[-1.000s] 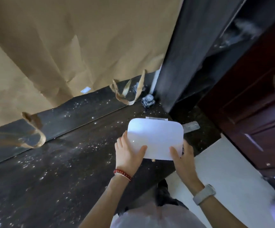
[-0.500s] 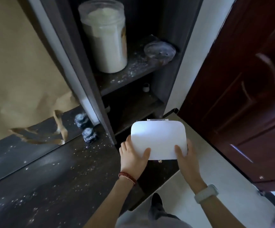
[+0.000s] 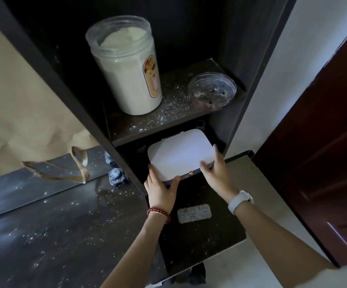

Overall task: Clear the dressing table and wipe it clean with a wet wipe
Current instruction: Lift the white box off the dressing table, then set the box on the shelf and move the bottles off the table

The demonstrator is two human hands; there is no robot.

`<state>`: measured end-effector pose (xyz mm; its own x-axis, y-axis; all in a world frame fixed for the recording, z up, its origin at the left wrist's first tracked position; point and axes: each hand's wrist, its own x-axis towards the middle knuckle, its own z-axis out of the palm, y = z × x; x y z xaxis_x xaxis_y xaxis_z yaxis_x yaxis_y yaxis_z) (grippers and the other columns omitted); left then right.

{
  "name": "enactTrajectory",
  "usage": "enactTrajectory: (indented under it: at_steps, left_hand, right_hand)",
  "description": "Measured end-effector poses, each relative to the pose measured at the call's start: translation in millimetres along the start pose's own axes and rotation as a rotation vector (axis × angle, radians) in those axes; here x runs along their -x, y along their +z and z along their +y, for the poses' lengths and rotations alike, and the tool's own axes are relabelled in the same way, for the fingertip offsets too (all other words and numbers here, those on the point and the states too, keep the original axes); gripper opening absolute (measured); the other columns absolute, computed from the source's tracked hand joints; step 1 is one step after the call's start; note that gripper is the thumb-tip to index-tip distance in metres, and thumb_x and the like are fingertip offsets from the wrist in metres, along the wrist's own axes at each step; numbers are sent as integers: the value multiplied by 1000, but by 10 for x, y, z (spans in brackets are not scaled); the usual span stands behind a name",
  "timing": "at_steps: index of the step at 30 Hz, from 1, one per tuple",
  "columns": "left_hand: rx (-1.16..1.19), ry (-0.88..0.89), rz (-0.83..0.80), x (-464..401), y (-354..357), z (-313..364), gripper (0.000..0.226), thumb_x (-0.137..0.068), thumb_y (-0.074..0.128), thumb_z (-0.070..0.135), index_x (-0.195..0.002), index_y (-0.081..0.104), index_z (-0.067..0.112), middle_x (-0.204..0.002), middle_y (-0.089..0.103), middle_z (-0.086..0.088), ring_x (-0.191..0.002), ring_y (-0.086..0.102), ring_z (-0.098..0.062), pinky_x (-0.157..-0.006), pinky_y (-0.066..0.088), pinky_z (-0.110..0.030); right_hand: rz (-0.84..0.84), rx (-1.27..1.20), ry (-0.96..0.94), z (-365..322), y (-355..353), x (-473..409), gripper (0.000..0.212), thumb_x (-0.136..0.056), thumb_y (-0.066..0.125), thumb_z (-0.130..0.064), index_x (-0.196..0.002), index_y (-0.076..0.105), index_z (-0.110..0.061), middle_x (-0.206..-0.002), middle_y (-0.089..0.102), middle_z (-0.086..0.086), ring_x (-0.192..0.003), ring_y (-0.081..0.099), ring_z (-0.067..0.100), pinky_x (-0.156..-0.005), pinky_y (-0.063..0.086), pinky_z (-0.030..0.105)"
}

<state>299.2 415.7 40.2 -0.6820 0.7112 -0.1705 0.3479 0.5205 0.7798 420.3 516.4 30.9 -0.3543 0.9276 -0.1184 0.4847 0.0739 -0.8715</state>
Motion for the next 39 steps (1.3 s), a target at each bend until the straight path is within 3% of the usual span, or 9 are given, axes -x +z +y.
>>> enactTrajectory:
  at_steps: [8,11,14,16,19,22,25,31,39]
  left_hand:
    - [-3,-75,74,-244,135,103,85,-84,60,35,-143,8,4,-145,27,-20,-131,24,-34,-109,19,-39]
    - [-82,4,123,-60,179,16,80,-85,59,33,-143,13,4,-146,25,-18,-131,24,-34,-109,20,-39]
    - [-200,109,146,273,209,-265,69,-83,50,38,-141,24,9,-146,28,-15,-131,28,-32,-104,29,-45]
    - [-339,129,98,469,211,-586,63,-79,40,41,-135,34,12,-142,36,-16,-128,33,-32,-99,34,-50]
    - [-575,82,17,593,175,-1051,58,-78,38,38,-128,44,10,-137,44,-18,-126,40,-37,-96,34,-59]
    - [-678,-43,-72,646,134,-1340,57,-86,43,35,-138,34,11,-147,30,-14,-137,23,-35,-107,19,-56]
    - [-777,-21,-98,684,124,-1517,62,-82,35,44,-135,39,12,-141,41,-14,-130,36,-36,-102,28,-57]
    - [-823,34,-42,682,137,-1612,64,-80,34,48,-134,38,14,-139,45,-13,-128,40,-36,-103,29,-53]
    - [-830,42,0,692,165,-1646,62,-80,35,46,-133,39,15,-139,45,-12,-128,41,-34,-101,31,-56]
  right_hand:
    - [104,159,-133,-95,63,-268,63,-91,55,-22,-143,23,-4,-148,28,18,-134,32,30,-101,34,29]
    - [215,146,-183,2,132,-104,58,-92,52,-24,-141,29,-4,-148,28,17,-137,28,28,-104,31,29]
    - [321,165,-331,336,244,219,44,-93,47,-20,-133,40,-2,-135,43,19,-128,41,28,-103,38,32]
    - [204,238,-321,681,349,456,41,-89,52,-11,-128,44,-3,-126,50,17,-120,48,27,-98,45,35]
    - [-178,445,-135,1163,532,690,43,-87,54,-8,-129,46,-5,-128,51,14,-121,46,29,-100,42,42]
    - [-378,681,-46,1479,694,724,54,-85,54,-10,-136,38,-8,-142,37,13,-133,32,31,-107,28,47]
    - [-507,938,-61,1626,787,605,68,-87,51,-15,-145,16,-13,-154,13,8,-141,12,27,-112,15,50]
    - [-550,1087,-98,1732,913,494,64,-85,50,-6,-141,18,-6,-142,27,14,-129,28,31,-98,37,41]
    - [-530,1182,-138,1778,1016,329,51,-88,43,-10,-137,27,-7,-137,33,12,-122,33,30,-95,35,42]
